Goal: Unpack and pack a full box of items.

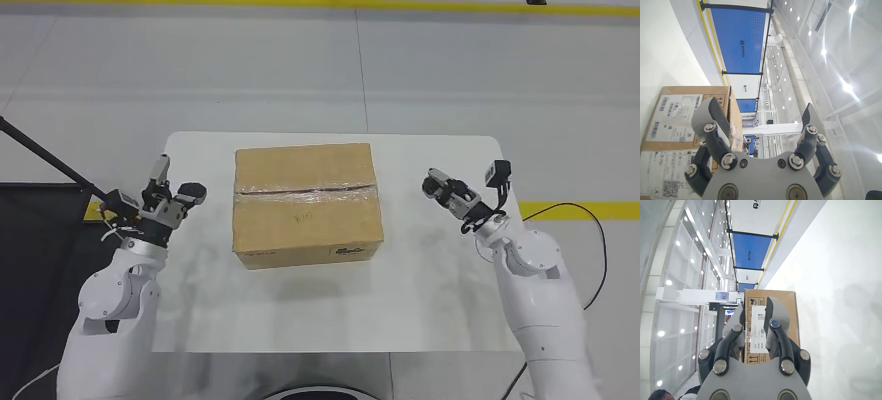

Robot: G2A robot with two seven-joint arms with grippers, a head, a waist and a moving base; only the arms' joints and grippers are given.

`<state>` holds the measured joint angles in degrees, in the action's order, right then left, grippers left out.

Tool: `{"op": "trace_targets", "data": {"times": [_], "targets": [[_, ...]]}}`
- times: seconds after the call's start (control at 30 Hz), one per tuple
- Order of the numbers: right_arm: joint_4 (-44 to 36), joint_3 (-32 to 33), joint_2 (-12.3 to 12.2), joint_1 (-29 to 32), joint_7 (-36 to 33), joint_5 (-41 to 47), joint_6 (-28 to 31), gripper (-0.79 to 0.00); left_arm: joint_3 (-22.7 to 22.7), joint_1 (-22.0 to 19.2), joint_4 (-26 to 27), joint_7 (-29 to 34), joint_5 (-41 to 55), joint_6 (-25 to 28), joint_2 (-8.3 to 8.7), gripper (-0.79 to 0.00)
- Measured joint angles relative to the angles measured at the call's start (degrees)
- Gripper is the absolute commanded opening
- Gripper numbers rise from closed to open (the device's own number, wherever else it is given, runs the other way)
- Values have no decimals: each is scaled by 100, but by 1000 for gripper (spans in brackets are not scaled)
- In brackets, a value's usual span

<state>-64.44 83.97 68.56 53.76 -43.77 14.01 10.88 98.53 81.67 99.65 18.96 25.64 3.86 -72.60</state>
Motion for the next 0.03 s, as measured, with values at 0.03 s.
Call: {"op": "trace_targets", "data": {"times": [0.03], "targets": [[0,0,0,0,0,0,0,-332,-1,0,0,-3,0,0,0,0]]}}
